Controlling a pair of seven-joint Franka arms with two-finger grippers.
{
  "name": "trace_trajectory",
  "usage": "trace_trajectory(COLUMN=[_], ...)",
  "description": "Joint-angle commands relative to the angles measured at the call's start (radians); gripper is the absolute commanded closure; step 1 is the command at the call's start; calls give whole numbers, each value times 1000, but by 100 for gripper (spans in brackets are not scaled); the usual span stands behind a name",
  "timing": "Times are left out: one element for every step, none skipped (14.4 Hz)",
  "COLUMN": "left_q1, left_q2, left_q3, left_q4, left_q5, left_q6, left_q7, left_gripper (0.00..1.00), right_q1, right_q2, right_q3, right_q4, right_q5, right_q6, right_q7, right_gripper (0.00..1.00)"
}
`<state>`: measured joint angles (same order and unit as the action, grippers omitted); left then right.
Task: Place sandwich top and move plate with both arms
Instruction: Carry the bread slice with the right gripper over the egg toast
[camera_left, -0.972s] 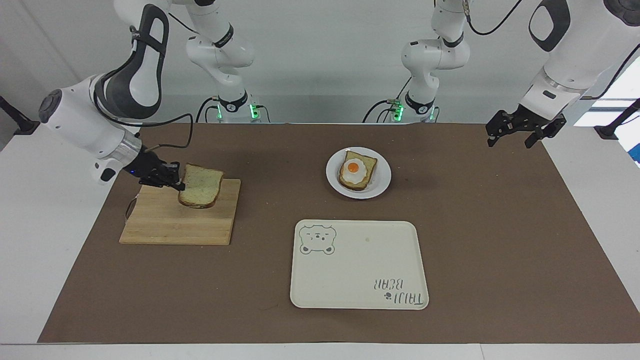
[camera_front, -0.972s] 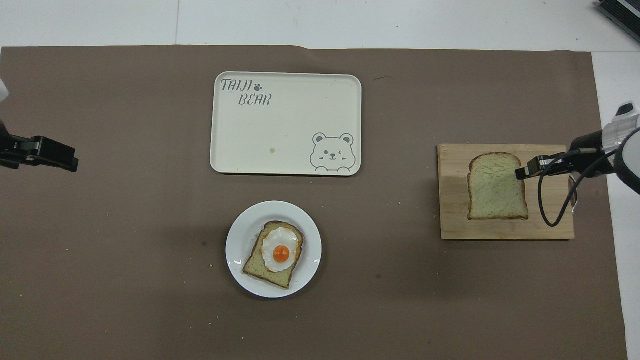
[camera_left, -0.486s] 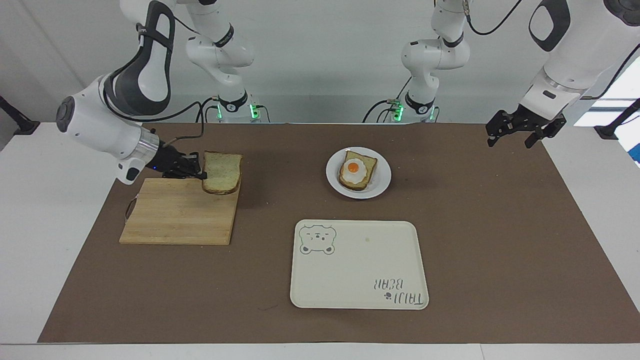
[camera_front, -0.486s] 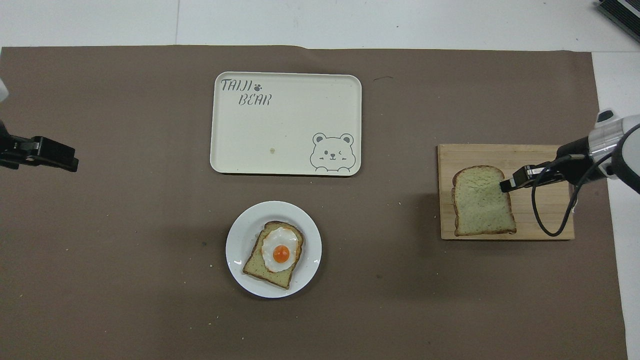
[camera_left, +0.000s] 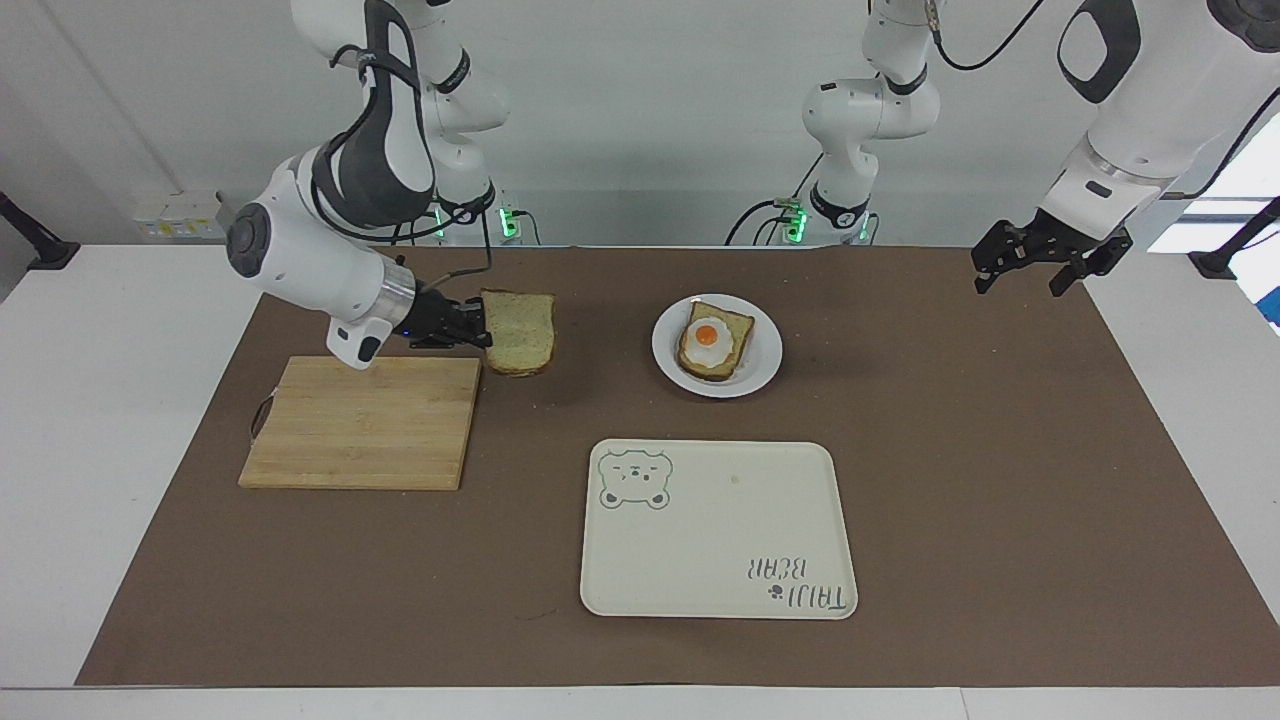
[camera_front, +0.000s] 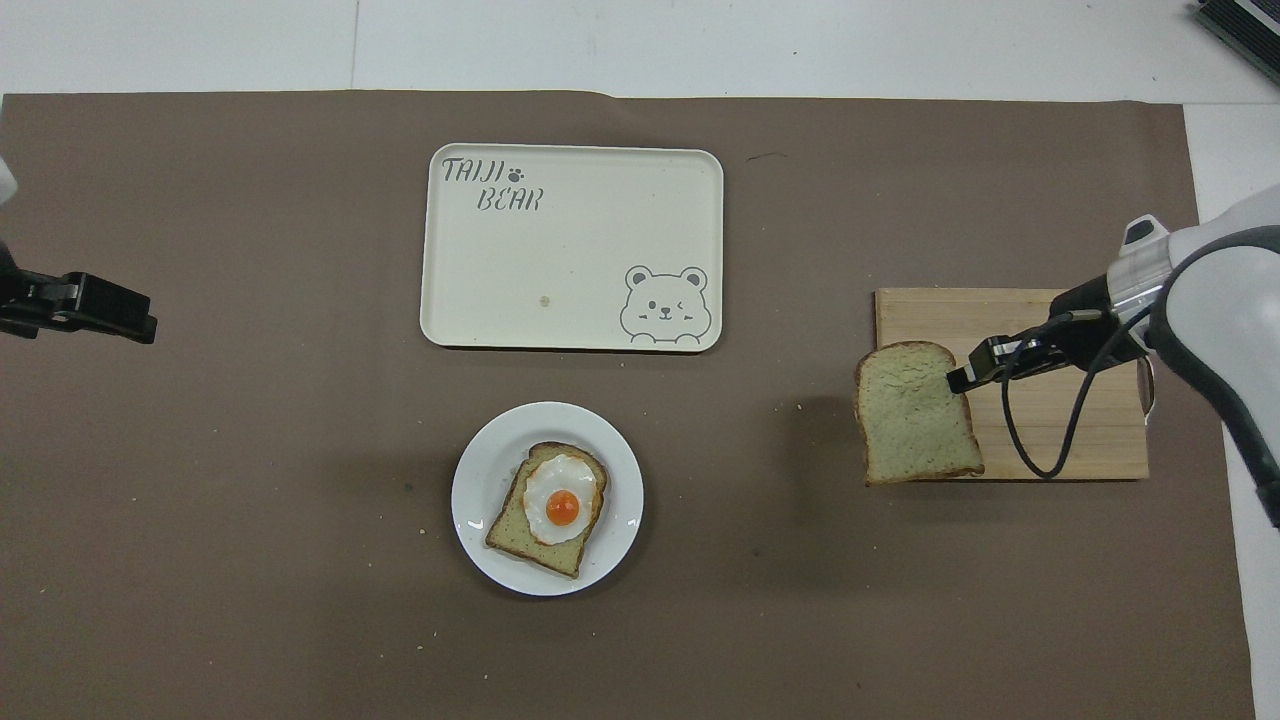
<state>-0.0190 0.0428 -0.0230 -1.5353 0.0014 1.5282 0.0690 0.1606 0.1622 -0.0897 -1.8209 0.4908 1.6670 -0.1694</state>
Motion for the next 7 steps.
trace_trajectory(left_q1=[8, 7, 8, 7, 8, 7, 8], left_q2=[-12, -12, -11, -11, -11, -12, -12], left_q3=[-3, -3, -3, -3, -3, -3, -3], left_q4=[-6, -6, -6, -6, -6, -6, -6], left_q5=[-6, -6, -6, -6, -6, -6, -6], left_q6=[-8, -8, -8, -8, -8, -8, -8], left_q7=[-8, -8, -8, -8, -8, -8, -8], left_gripper=[0, 0, 0, 0, 0, 0, 0], right_q1=[57, 85, 114, 147, 177, 201, 224], right_q2=[-38, -41, -44, -49, -49, -49, -49], right_q3=[-4, -4, -4, -4, -4, -4, -4], right_q4=[-38, -46, -52, -55, -57, -57, -57], right_q5=[25, 26, 28, 28, 35, 63, 83], right_q6=[39, 57, 81, 106, 126, 150, 177], right_q7=[79, 106, 135, 168, 204, 233, 261], right_gripper=[100, 100, 100, 100, 100, 100, 100])
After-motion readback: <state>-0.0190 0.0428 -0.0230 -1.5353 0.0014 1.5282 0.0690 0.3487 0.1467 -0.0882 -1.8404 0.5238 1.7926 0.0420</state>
